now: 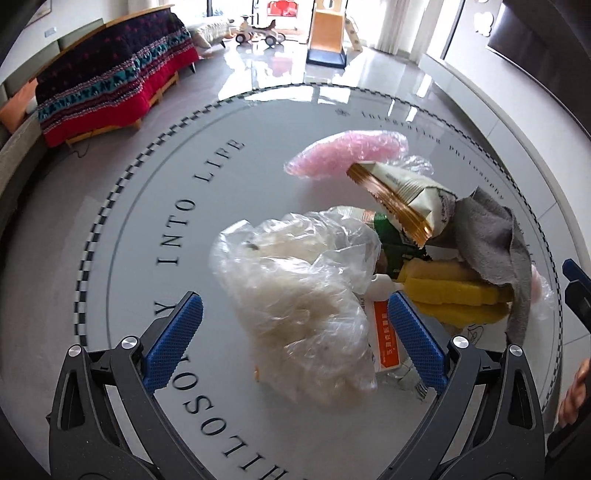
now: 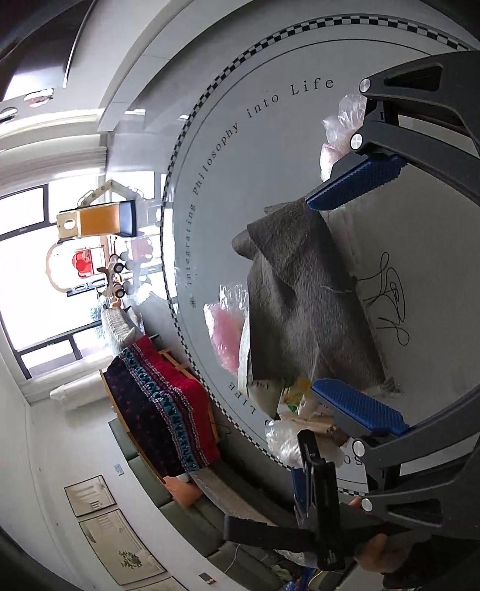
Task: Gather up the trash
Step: 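Grasp the clear plastic bag with the left tool, then grasp the grey cloth with the right tool while the left tool lifts the bag, then carry bag and cloth to the bin and open both tools over it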
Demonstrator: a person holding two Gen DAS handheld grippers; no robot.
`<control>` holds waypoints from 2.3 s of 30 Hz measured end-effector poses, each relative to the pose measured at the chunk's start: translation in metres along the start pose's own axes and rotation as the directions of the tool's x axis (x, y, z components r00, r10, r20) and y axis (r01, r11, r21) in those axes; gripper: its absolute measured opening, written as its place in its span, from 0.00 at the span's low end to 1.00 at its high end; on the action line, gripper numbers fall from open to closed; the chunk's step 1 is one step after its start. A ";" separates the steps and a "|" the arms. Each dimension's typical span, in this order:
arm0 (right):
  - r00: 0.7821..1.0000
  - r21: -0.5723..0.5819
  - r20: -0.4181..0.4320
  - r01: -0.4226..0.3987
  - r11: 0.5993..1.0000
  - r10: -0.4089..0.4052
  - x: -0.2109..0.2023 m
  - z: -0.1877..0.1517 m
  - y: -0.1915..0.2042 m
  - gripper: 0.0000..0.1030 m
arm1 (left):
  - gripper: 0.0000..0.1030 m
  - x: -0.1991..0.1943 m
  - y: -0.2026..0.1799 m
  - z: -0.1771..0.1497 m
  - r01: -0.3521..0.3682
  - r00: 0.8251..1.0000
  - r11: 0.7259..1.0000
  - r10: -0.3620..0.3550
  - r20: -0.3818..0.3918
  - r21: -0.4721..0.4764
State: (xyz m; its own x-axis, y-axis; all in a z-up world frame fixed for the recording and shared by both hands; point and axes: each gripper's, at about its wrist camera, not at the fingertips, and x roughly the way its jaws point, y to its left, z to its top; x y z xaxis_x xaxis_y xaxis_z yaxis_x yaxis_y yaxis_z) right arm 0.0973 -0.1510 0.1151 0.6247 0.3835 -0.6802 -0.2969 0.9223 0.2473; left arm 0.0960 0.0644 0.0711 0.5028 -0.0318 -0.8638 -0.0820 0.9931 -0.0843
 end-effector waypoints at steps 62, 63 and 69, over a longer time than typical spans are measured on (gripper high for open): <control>0.868 -0.476 -0.194 -0.491 0.729 0.458 -0.111 -0.055 0.371 0.03 | 0.52 -0.236 0.209 -0.226 -0.070 0.932 0.931 0.190 0.310 -0.359; 0.860 -0.483 -0.212 -0.505 0.715 0.465 -0.111 -0.061 0.381 0.03 | 0.52 -0.241 0.217 -0.237 -0.085 0.930 0.921 0.211 0.302 -0.380; 0.812 -0.524 -0.345 -0.583 0.621 0.471 -0.108 -0.109 0.442 0.03 | 0.52 -0.262 0.254 -0.294 -0.166 0.916 0.862 0.315 0.250 -0.480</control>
State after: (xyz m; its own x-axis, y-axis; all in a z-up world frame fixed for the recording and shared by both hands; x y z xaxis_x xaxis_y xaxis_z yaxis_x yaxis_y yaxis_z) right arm -0.1799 0.2103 0.2231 0.1181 0.7290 -0.6742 -0.9270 0.3244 0.1884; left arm -0.3096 0.2921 0.1303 0.6493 0.3124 -0.6933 -0.5669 0.8066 -0.1675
